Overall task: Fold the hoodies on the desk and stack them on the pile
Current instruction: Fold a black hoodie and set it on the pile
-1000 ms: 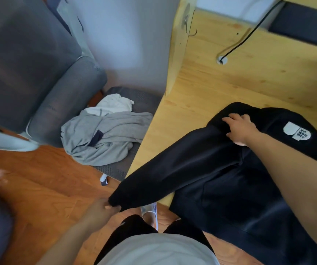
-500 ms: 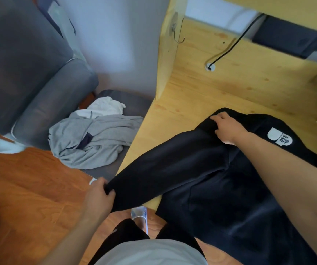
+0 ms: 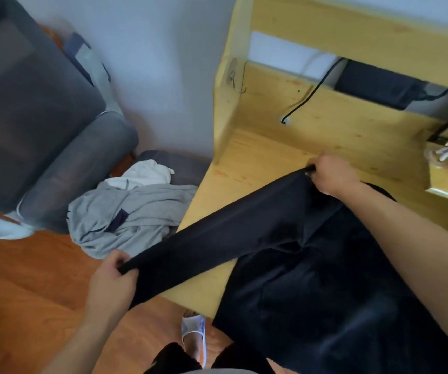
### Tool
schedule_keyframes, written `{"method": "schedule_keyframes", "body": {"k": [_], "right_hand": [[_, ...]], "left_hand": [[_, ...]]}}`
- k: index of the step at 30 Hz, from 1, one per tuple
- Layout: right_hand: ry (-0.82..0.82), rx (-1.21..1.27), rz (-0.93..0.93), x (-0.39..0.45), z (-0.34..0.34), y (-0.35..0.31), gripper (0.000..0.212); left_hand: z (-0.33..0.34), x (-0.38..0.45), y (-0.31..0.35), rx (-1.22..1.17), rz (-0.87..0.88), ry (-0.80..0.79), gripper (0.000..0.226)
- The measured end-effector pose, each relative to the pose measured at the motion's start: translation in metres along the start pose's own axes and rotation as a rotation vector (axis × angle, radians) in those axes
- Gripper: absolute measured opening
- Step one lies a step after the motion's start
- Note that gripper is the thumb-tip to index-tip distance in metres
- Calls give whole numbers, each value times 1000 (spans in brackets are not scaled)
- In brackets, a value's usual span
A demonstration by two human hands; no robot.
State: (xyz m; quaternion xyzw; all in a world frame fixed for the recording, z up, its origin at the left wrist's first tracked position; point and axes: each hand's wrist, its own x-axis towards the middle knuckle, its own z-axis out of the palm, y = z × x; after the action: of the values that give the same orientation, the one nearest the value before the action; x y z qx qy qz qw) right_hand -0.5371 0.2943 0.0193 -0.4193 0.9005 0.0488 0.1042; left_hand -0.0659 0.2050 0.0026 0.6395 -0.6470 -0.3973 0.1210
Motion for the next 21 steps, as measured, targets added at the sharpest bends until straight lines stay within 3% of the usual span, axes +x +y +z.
{"method": "schedule_keyframes", "body": {"k": [3, 5, 7, 8, 11, 13, 15, 18, 20, 21], "right_hand": [[169, 134, 141, 22, -36, -10, 30], [246, 438, 221, 44, -53, -24, 38], [192, 765, 182, 54, -54, -42, 59], [121, 810, 123, 50, -46, -52, 70], [-100, 520, -90, 6, 9, -76, 77], [-182, 310, -163, -44, 59, -90, 78], [-298, 210, -123, -93, 105, -96, 86], [-358, 79, -74, -137, 154, -83, 88], [-295, 56, -101, -145, 160, -72, 78], [-276, 53, -108, -147, 161, -70, 75]], "left_hand": [[-14, 11, 31, -31, 80, 91, 15], [-19, 30, 47, -14, 128, 164, 11], [-20, 49, 60, -9, 140, 198, 8], [-19, 57, 64, -24, 137, 188, 9], [-6, 72, 71, -66, 40, 62, 15], [2, 81, 72, -393, -204, -95, 18], [-3, 79, 78, -827, -424, -259, 17], [-16, 60, 79, -1201, -517, -404, 16], [-14, 43, 57, -1086, -507, -437, 15], [-7, 36, 39, -892, -508, -421, 15]]}}
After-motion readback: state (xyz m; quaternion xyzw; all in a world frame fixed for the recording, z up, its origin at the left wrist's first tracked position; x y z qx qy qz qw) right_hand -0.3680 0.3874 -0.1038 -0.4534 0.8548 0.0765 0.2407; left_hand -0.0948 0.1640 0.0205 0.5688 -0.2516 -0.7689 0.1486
